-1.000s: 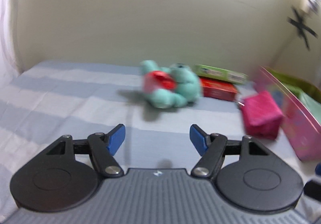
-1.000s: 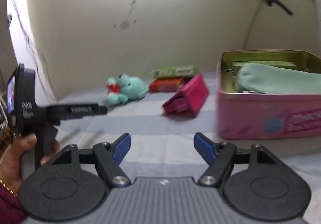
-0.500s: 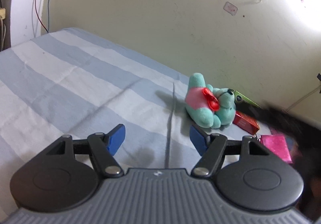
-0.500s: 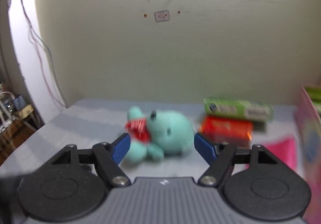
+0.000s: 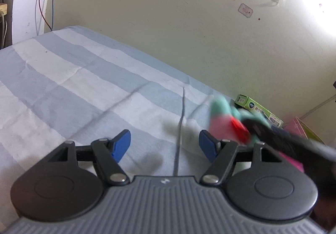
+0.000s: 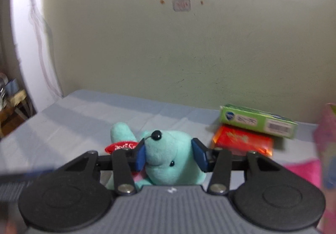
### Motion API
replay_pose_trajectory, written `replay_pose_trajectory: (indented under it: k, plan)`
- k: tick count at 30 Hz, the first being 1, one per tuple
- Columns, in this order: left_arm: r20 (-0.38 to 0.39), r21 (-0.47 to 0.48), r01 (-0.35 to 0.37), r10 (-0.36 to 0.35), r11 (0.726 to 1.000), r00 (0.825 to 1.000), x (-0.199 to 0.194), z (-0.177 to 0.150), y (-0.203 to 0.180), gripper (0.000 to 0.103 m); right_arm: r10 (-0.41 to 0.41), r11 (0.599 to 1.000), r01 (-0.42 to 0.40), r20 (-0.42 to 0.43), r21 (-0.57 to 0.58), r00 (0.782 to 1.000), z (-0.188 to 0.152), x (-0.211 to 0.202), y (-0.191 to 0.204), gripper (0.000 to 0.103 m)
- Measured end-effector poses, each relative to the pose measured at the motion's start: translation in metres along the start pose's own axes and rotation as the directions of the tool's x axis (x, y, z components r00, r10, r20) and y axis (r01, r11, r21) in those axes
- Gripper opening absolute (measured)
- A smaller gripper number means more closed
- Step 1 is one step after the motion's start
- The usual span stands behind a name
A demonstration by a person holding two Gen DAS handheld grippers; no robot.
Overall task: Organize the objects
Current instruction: 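Close both grippers on the mint teddy bear, then carry the teddy bear with both grippers and set it beside the tin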
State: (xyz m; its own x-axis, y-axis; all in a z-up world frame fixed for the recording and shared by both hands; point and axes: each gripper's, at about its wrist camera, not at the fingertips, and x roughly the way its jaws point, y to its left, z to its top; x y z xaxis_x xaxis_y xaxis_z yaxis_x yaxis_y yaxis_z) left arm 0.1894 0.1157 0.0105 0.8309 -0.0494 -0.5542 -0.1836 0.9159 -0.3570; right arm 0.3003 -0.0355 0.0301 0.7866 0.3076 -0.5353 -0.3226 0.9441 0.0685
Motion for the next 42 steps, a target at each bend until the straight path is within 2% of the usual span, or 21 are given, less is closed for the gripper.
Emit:
replay_pose_trajectory:
  k: [4, 6, 9, 12, 13, 15, 18, 22, 25, 27, 29, 31, 33, 36, 37, 39, 42]
  plan:
    - [-0.018, 0.045, 0.004, -0.003, 0.999, 1.000, 0.003, -0.004, -0.008, 0.074, 0.000, 0.998, -0.001, -0.001, -0.064, 1.000, -0.036, -0.068, 0.000, 0.046]
    - [-0.037, 0.102, 0.017, -0.013, 0.995, 0.999, 0.006, -0.010, -0.018, 0.074, -0.001, 0.997, 0.001, -0.001, -0.080, 1.000, -0.054, -0.102, -0.002, 0.046]
    - [-0.069, 0.206, 0.048, -0.035, 0.977, 0.997, 0.009, -0.022, -0.037, 0.074, -0.044, 0.995, 0.046, 0.029, -0.090, 0.999, -0.076, -0.150, -0.005, 0.047]
    - [-0.089, 0.300, 0.093, -0.069, 0.949, 0.994, 0.004, -0.039, -0.056, 0.075, -0.143, 0.987, 0.146, 0.061, -0.060, 0.988, -0.099, -0.192, -0.012, 0.047]
    - [-0.080, 0.335, 0.095, -0.072, 0.937, 0.994, 0.002, -0.044, -0.061, 0.079, -0.190, 0.980, 0.193, 0.069, -0.044, 0.979, -0.107, -0.205, -0.017, 0.048]
    - [-0.084, 0.400, 0.118, -0.091, 0.909, 0.992, -0.005, -0.057, -0.075, 0.079, -0.257, 0.966, 0.257, 0.058, 0.005, 0.965, -0.122, -0.223, -0.028, 0.048]
    - [-0.128, 0.422, 0.177, -0.135, 0.889, 0.983, -0.014, -0.072, -0.092, 0.079, -0.341, 0.938, 0.338, 0.021, 0.073, 0.940, -0.146, -0.238, -0.041, 0.051]
    - [-0.136, 0.491, 0.196, -0.148, 0.849, 0.980, -0.029, -0.091, -0.110, 0.079, -0.348, 0.932, 0.341, 0.039, 0.126, 0.937, -0.159, -0.252, -0.044, 0.067]
    - [-0.156, 0.497, 0.217, -0.159, 0.840, 0.975, -0.039, -0.101, -0.113, 0.079, -0.294, 0.949, 0.278, 0.098, 0.147, 0.951, -0.156, -0.271, -0.048, 0.083]
    - [-0.175, 0.484, 0.232, -0.167, 0.844, 0.970, -0.047, -0.106, -0.112, 0.079, -0.274, 0.951, 0.244, 0.155, 0.187, 0.949, -0.157, -0.286, -0.052, 0.088]
    - [-0.217, 0.432, 0.286, -0.209, 0.855, 0.953, -0.053, -0.105, -0.110, 0.079, -0.272, 0.948, 0.226, 0.198, 0.226, 0.942, -0.157, -0.303, -0.061, 0.088]
    - [-0.254, 0.366, 0.381, -0.303, 0.849, 0.919, -0.071, -0.102, -0.106, 0.080, -0.277, 0.940, 0.216, 0.220, 0.265, 0.936, -0.160, -0.310, -0.075, 0.088]
    - [-0.266, 0.354, 0.440, -0.362, 0.825, 0.893, -0.086, -0.104, -0.111, 0.088, -0.261, 0.930, 0.182, 0.223, 0.320, 0.939, -0.166, -0.315, -0.089, 0.088]
    - [-0.305, 0.354, 0.523, -0.433, 0.775, 0.848, -0.098, -0.112, -0.123, 0.090, -0.174, 0.917, 0.084, 0.203, 0.391, 0.964, -0.177, -0.311, -0.106, 0.088]
    - [-0.322, 0.348, 0.543, -0.446, 0.764, 0.835, -0.099, -0.115, -0.127, 0.091, -0.133, 0.921, 0.051, 0.190, 0.386, 0.973, -0.179, -0.307, -0.108, 0.089]
    - [-0.371, 0.325, 0.585, -0.469, 0.743, 0.801, -0.094, -0.120, -0.136, 0.091, -0.110, 0.938, 0.047, 0.167, 0.343, 0.980, -0.180, -0.300, -0.105, 0.094]
    - [-0.424, 0.318, 0.597, -0.452, 0.737, 0.785, -0.079, -0.131, -0.151, 0.091, -0.094, 0.965, 0.060, 0.125, 0.256, 0.988, -0.177, -0.282, -0.100, 0.097]
